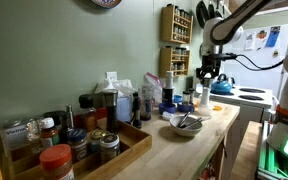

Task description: Put the salt cellar in the clear bowl on the right.

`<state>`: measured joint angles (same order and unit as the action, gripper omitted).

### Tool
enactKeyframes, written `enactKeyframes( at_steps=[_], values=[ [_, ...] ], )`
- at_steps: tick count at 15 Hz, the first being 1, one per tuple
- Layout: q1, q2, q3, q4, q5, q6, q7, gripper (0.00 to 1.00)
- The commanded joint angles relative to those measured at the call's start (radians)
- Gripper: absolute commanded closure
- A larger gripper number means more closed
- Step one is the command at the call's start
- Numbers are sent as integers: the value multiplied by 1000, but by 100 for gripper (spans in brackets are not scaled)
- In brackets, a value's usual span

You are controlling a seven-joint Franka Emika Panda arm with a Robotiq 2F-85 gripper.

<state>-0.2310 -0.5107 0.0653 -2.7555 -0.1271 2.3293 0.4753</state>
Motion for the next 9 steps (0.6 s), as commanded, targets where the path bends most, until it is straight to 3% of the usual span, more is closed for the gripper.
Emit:
enactKeyframes(
  at_steps=[1, 6, 7, 9],
  values=[
    [-11, 26, 20, 1, -31, 26, 43, 63],
    [-4, 62, 16, 1, -22, 30, 62, 63],
    [-6, 66, 18, 1, -25, 24, 70, 13],
    [-1, 59, 8, 1, -17, 12, 64, 5]
  ],
)
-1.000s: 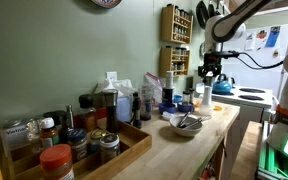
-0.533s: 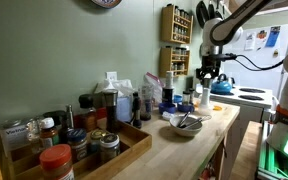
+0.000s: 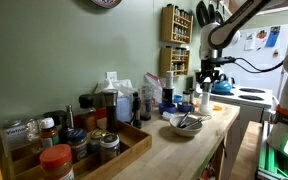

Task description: Put the salt cellar in the clear bowl on the right.

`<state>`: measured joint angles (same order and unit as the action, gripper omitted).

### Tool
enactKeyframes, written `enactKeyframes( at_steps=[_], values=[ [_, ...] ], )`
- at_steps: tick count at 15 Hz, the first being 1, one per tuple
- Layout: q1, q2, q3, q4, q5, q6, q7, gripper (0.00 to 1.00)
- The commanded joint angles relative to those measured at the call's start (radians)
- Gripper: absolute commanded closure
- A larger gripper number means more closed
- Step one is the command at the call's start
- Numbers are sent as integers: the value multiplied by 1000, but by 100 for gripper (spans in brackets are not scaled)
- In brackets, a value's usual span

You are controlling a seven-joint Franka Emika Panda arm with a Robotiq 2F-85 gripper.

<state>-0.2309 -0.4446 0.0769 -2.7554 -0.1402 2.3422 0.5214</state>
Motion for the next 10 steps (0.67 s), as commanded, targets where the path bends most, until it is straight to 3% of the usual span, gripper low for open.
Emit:
enactKeyframes(
  at_steps=[1, 3, 6, 8, 9, 10],
  values=[
    [3, -30, -10, 3, 8, -11, 13, 1],
    [26, -131, -38, 22, 63, -34, -27, 0],
    [6, -228, -42, 92, 27, -119, -76, 0],
    [61, -268, -96, 122, 66, -156, -239, 0],
    [13, -214, -47, 123, 42, -120, -135, 0],
    [16, -231, -53, 133, 47, -130, -154, 0]
  ],
)
